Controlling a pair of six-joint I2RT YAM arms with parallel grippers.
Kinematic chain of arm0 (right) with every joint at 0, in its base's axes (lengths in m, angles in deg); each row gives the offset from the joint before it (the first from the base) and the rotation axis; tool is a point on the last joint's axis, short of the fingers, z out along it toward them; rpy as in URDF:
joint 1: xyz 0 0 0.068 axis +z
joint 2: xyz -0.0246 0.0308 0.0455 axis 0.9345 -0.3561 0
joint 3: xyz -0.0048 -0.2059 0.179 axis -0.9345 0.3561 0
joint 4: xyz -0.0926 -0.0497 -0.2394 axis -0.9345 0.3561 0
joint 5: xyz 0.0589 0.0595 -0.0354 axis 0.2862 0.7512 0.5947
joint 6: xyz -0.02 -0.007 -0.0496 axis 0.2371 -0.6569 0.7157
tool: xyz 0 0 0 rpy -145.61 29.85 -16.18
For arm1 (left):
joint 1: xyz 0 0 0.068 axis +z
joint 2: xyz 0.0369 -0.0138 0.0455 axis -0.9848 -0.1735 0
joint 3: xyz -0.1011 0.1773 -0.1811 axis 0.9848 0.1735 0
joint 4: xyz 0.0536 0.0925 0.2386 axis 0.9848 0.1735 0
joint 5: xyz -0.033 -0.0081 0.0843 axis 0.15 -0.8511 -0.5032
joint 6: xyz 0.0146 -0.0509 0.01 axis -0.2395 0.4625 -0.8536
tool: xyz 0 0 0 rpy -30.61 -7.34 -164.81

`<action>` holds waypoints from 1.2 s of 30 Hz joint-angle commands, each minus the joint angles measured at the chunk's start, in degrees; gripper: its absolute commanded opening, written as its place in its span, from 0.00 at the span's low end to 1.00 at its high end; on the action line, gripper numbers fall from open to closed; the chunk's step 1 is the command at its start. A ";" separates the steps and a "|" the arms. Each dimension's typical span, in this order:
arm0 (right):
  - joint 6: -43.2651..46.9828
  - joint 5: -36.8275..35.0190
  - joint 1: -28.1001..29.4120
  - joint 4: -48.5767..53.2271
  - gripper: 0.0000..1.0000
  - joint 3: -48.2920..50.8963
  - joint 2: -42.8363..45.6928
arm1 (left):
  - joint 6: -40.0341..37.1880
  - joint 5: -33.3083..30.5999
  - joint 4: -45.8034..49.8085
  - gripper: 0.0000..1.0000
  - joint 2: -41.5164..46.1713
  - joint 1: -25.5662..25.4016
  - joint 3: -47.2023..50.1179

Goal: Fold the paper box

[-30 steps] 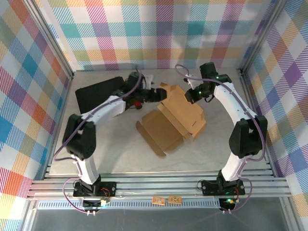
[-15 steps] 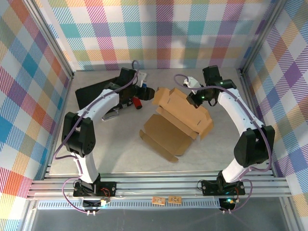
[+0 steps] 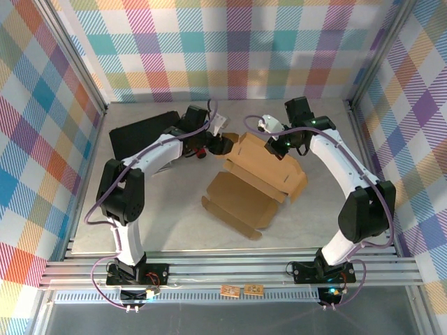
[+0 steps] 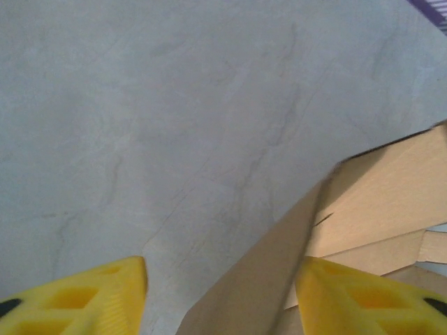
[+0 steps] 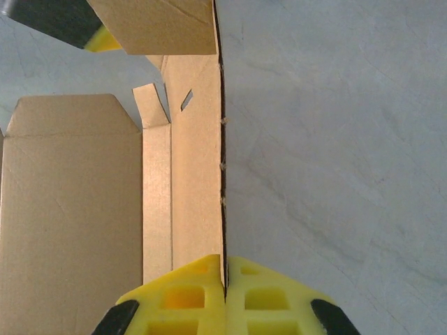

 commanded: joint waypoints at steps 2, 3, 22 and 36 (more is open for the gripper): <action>1.27 -1.51 0.93 -0.46 0.00 -2.44 -1.33 | -0.26 -5.99 -0.62 0.43 -0.69 -1.36 1.15; 1.28 -2.21 1.29 -0.96 0.00 -2.40 -1.33 | 0.41 -7.03 -0.70 0.40 -0.47 -1.67 1.58; 0.57 -25.14 14.48 -31.67 0.08 5.38 -1.43 | 31.16 -40.10 -12.72 0.00 6.22 -6.66 15.39; -81.87 -22.96 14.39 -9.91 0.63 -3.97 6.00 | 27.79 -40.27 -28.34 0.00 9.90 -6.99 26.21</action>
